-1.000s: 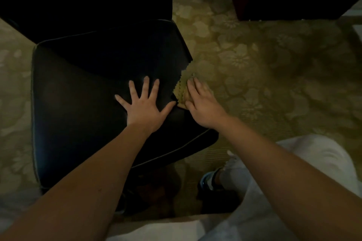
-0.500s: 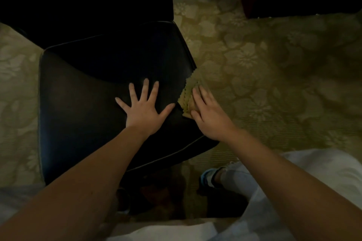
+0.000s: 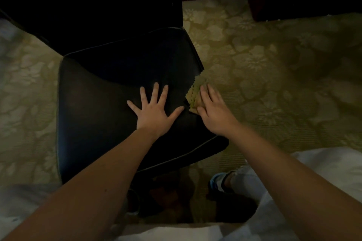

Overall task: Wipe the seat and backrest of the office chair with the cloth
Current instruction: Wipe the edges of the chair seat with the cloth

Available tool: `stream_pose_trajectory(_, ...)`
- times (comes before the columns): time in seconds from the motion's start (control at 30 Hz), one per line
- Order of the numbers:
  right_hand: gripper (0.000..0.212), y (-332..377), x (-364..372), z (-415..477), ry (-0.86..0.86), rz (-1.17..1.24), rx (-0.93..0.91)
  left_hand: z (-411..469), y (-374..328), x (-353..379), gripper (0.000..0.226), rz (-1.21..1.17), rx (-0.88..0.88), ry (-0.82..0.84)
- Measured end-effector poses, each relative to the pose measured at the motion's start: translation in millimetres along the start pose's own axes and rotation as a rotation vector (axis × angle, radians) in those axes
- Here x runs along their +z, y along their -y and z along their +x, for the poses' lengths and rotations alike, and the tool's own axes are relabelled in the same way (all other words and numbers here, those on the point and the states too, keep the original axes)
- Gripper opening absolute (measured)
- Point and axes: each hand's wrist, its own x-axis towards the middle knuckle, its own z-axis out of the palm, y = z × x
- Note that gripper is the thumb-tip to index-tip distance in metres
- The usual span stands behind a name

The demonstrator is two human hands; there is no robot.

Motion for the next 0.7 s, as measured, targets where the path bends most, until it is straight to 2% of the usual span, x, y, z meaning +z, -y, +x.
stream_pose_trajectory(0.13,0.069,-4,9,-18,0.014,0.013,0.006,-2,4,0,0.091,0.022,0.015,0.004)
stream_pose_trajectory(0.37,0.068,10,6,6,0.026,-0.067,0.058,-4,5,-6,0.086,0.042,0.035,0.037)
stream_pose_trajectory(0.53,0.068,12,3,16,0.025,-0.061,0.069,-18,9,-10,0.078,0.152,0.164,0.038)
stream_pose_trajectory(0.7,0.066,10,9,1,-0.016,-0.085,0.051,-25,9,0,0.076,0.109,0.153,0.061)
